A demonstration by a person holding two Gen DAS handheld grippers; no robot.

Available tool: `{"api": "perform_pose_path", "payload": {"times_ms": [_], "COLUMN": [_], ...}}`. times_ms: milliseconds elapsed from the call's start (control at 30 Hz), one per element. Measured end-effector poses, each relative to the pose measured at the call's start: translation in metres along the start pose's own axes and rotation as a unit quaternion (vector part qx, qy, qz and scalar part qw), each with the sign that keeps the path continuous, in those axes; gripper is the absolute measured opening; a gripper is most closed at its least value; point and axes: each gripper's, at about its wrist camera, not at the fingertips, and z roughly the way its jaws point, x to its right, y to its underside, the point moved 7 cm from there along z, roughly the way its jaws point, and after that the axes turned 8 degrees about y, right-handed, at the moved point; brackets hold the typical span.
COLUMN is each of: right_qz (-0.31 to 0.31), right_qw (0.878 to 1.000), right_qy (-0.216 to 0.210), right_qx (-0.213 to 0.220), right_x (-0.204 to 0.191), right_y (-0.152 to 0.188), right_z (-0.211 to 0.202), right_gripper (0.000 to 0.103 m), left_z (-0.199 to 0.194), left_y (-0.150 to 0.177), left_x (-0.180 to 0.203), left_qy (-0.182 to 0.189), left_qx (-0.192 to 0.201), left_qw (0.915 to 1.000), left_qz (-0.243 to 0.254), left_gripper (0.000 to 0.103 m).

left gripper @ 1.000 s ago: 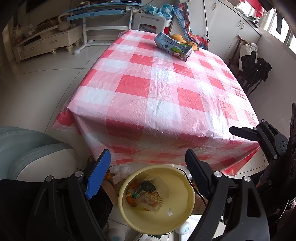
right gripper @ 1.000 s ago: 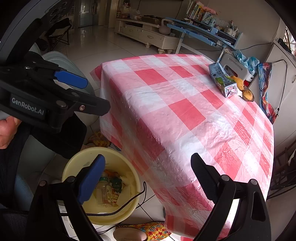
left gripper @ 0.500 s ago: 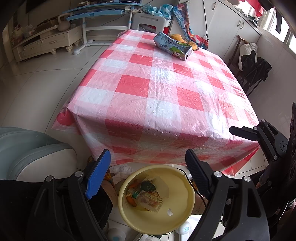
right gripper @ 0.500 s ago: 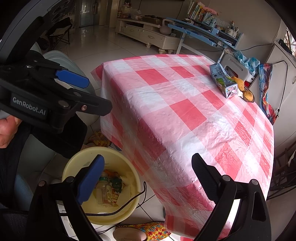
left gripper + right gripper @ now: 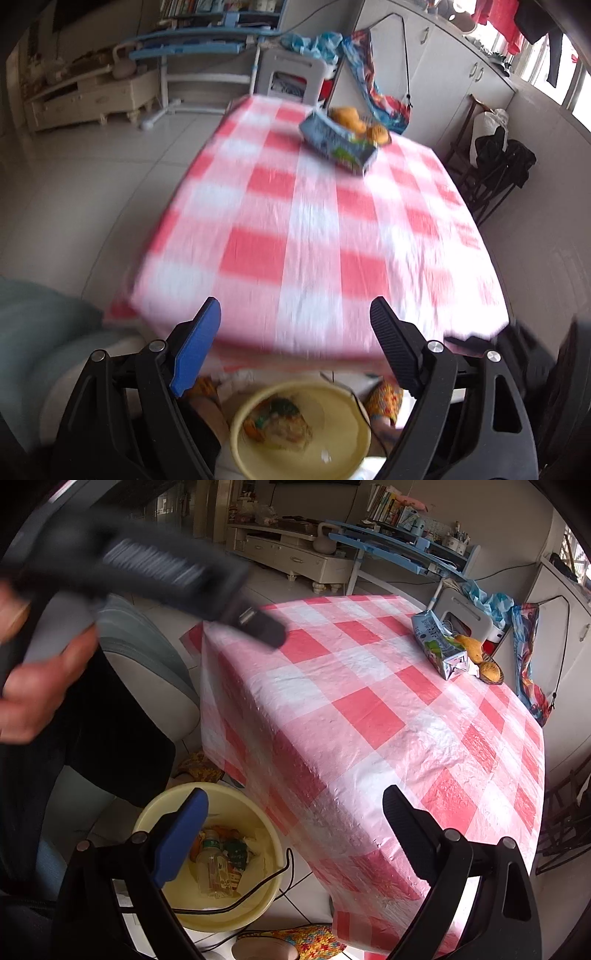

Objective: Collect trash
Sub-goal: 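Move both tools back over the table toward the milk carton and paper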

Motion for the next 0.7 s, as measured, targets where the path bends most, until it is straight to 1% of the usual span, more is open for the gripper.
{"api": "perform_pose_path", "payload": {"times_ms": [167,267,400,500,567,633,700], "right_qz": [0.019,0.026,0.014,0.014,0.013,0.014,0.019], "right_qw": [1.0,1.0,1.0,1.0,1.0,1.0,1.0], "right_qy": [-0.005,-0.009,-0.003,-0.011,-0.013,-0.016,-0.015], "right_qx": [-0.002,-0.002,-0.002,-0.005,-0.003,-0.003,-0.005], "right_x": [0.009,0.014,0.019,0.019,0.018,0.018,0.022], "right_y": [0.0,-0.002,-0.009,-0.014,-0.017,-0.017,-0.016], "right_z": [0.003,0.006,0.013,0.018,0.019,0.019,0.02], "right_gripper": [0.091,0.091,0.091,0.091,0.091,0.092,0.092], "left_z": [0.034,0.067,0.117,0.164,0.197,0.229,0.255], "left_y": [-0.078,-0.119,-0.169,-0.205,-0.221,-0.232,-0.235], "left_x": [0.019,0.034,0.056,0.073,0.078,0.078,0.075], "left_qy": [-0.005,-0.001,-0.003,-0.008,-0.017,-0.018,-0.009], "left_qx": [0.027,0.032,0.031,0.014,-0.004,-0.034,-0.064], "left_qw": [0.9988,0.9974,0.9942,0.9894,0.9863,0.9849,0.9839], "left_qz": [0.041,0.064,0.103,0.144,0.164,0.169,0.167], "left_gripper": [0.08,0.08,0.08,0.08,0.08,0.08,0.08]}}
